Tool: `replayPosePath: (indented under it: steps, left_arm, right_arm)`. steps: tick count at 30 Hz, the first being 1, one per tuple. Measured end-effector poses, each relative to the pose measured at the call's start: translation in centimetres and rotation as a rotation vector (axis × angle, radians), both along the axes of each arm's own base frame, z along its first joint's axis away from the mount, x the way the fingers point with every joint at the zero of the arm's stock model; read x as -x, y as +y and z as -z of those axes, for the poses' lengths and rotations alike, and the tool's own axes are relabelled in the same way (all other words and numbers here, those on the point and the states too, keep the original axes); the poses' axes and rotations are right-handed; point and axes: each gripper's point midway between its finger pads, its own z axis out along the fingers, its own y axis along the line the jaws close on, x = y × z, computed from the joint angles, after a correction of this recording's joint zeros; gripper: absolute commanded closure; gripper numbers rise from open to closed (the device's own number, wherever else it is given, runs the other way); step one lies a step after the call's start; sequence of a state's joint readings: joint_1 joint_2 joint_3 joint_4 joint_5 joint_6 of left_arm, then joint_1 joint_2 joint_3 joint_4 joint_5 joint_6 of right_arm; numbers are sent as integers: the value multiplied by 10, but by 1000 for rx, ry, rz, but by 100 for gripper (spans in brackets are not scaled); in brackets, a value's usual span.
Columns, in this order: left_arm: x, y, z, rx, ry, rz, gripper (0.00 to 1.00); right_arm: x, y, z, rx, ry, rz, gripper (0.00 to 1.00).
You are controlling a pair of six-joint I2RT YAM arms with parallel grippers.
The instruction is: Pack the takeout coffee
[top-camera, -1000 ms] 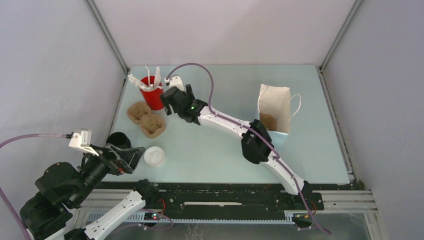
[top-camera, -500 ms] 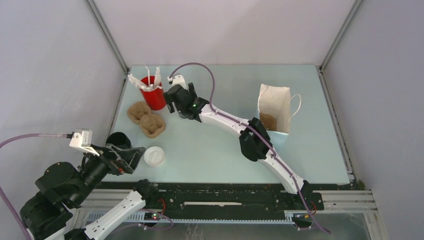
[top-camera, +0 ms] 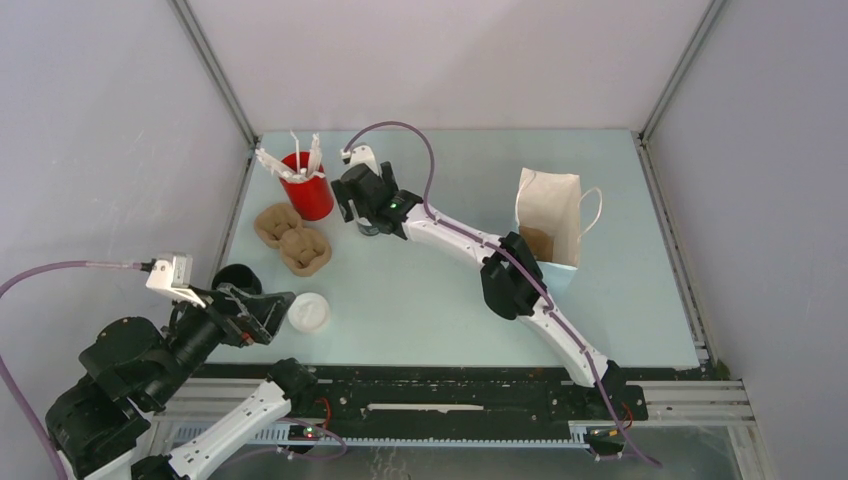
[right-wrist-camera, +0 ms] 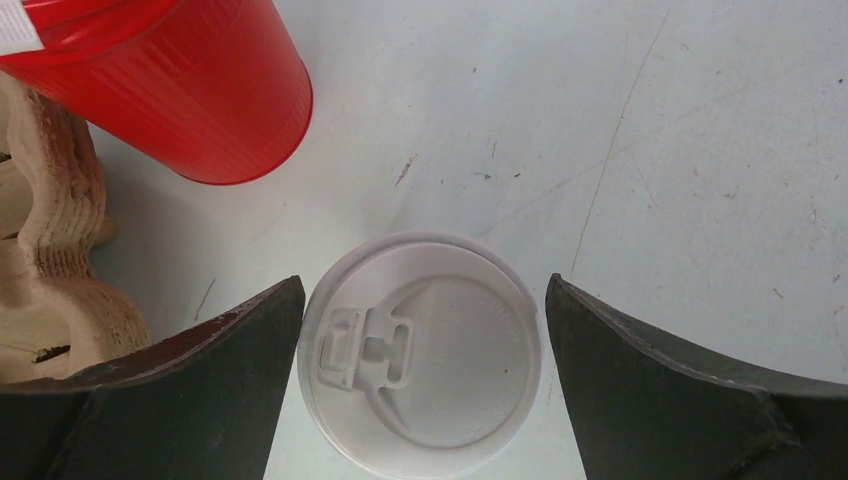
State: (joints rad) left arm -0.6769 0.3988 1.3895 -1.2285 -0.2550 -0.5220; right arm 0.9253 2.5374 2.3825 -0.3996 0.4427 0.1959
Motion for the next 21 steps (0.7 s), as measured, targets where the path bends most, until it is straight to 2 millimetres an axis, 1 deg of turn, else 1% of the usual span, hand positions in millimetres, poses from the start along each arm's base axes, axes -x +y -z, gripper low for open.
replayPosePath:
  steps: [12,16,17,19,21]
  left_arm:
    - [-3,-3,3,-6,8,1,0]
    - [-3,-3,4,-7,9,2,0]
    - [-3,-3,4,-6,8,2,0]
    - [-3,-3,4,-6,8,4,0]
    - [-3,-3,4,-6,8,5,0]
  right_arm:
    - [2,2,1,3,4,-13,0]
    - [3,3,1,-3,10,-17,4]
    - [3,3,1,-4,11,-18,4]
    - [4,4,2,-9,16,-21,1]
    - [4,4,2,-13,18,-19,0]
